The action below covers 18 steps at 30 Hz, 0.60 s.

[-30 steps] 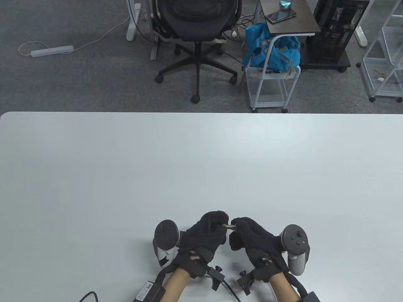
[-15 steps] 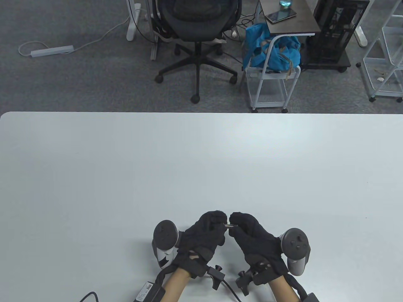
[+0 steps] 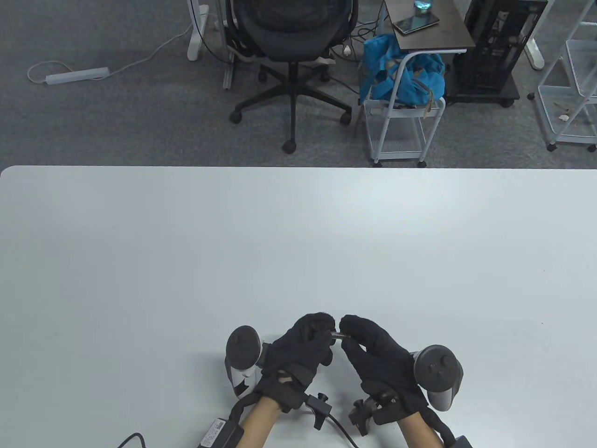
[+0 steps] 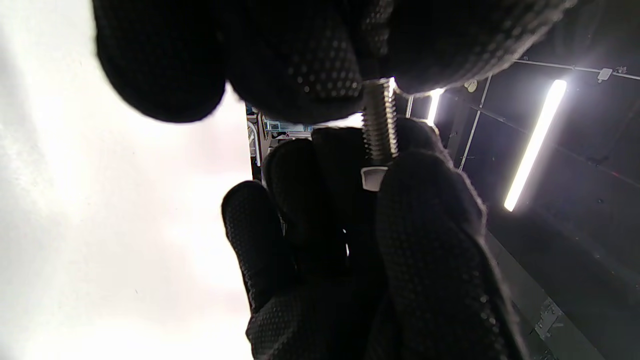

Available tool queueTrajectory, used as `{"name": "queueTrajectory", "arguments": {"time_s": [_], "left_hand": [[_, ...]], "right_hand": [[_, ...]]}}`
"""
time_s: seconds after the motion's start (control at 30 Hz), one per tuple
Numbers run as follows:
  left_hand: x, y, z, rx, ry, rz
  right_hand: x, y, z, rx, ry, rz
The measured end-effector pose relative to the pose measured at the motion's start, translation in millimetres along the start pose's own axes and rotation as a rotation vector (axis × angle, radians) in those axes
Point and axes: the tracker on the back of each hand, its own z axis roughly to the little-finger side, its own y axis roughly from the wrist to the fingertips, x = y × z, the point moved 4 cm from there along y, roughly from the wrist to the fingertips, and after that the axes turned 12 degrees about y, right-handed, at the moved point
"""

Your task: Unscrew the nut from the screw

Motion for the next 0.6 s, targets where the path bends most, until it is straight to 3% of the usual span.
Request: {"name": "queueTrajectory", "arguments": {"time_s": [0.6], "left_hand": [[-0.4, 0.5, 1.6, 0.016, -0.019, 0.018]], "right_hand": [[-3.4, -1.2, -3.5, -0.052, -0.057, 0.028]]}}
